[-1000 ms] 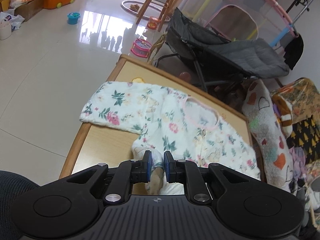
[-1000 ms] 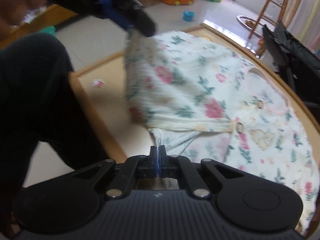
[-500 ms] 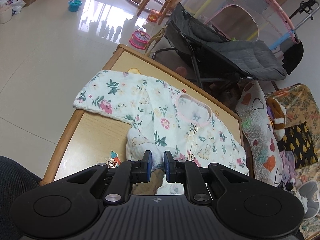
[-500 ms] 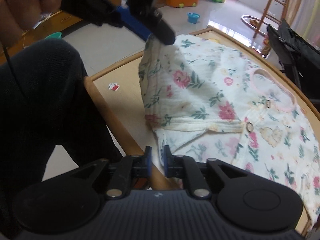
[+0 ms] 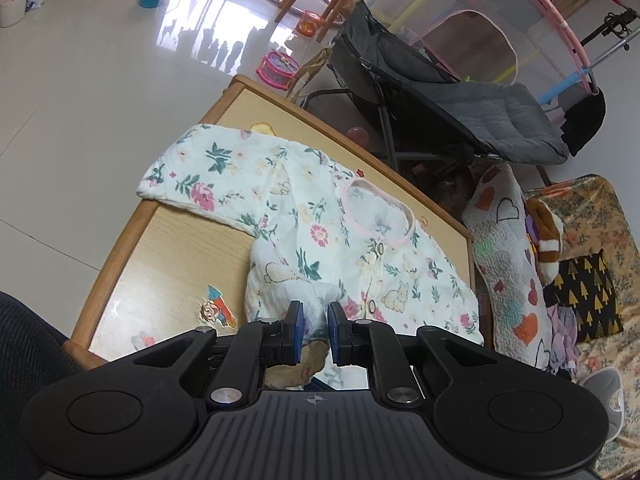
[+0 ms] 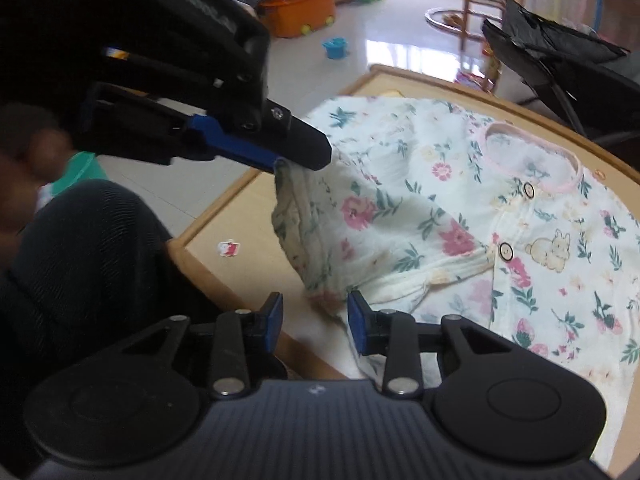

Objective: Fold clothes

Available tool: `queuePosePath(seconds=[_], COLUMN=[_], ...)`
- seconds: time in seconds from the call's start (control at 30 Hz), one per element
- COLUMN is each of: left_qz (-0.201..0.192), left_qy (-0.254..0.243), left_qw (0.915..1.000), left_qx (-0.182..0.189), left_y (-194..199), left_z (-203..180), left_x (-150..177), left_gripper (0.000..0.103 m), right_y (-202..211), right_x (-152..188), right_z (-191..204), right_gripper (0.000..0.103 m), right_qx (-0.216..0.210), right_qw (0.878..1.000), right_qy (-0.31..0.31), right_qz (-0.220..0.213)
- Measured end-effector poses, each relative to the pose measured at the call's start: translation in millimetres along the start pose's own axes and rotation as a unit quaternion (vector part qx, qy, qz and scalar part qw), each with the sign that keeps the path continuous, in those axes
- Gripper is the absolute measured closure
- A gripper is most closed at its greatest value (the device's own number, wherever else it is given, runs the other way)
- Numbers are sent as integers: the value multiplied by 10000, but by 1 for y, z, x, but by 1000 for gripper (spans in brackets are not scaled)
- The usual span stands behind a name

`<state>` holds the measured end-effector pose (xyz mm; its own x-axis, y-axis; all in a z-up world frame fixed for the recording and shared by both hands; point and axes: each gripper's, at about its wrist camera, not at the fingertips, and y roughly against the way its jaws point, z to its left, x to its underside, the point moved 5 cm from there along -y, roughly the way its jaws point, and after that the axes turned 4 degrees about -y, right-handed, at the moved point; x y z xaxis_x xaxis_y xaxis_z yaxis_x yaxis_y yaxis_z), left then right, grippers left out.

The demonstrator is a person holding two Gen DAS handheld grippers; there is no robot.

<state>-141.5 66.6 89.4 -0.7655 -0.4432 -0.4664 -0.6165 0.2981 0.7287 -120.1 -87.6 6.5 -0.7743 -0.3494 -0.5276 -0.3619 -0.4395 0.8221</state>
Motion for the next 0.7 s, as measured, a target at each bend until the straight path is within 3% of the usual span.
queuePosePath(seconds=[0.1, 0.2, 0.23, 0.43, 0.53, 0.6, 0.7], left_qz=[23, 56, 68, 120, 110, 100, 125], left_qy=[-8, -13, -11, 98, 177, 200, 168], left_qw=[10000, 10000, 10000, 9999, 9998, 9997, 9997], left_qx=[12, -1, -1, 37, 58, 88, 133], left_y=[0, 0, 0, 1, 2, 3, 3], left_z=[-1, 1, 2, 9, 11, 10, 6], left_x=[2, 4, 5, 7, 7, 6, 8], left_gripper=[85, 85, 85, 85, 85, 85, 85], right_y=[-11, -13, -12, 2, 8, 12, 15], right_x=[0, 1, 1, 0, 4, 6, 6], right_z=[-4, -13, -14, -22, -21, -16, -1], right_gripper=[74, 99, 101, 103, 98, 93, 68], right_qx=[256, 263, 256, 455, 449, 225, 64], right_qw=[9996, 9993, 9993, 9987, 9988, 9993, 9993], right_qy=[-89, -277, -282, -129, -176, -290, -354], right_qz=[104, 20, -30, -209, -56, -18, -59])
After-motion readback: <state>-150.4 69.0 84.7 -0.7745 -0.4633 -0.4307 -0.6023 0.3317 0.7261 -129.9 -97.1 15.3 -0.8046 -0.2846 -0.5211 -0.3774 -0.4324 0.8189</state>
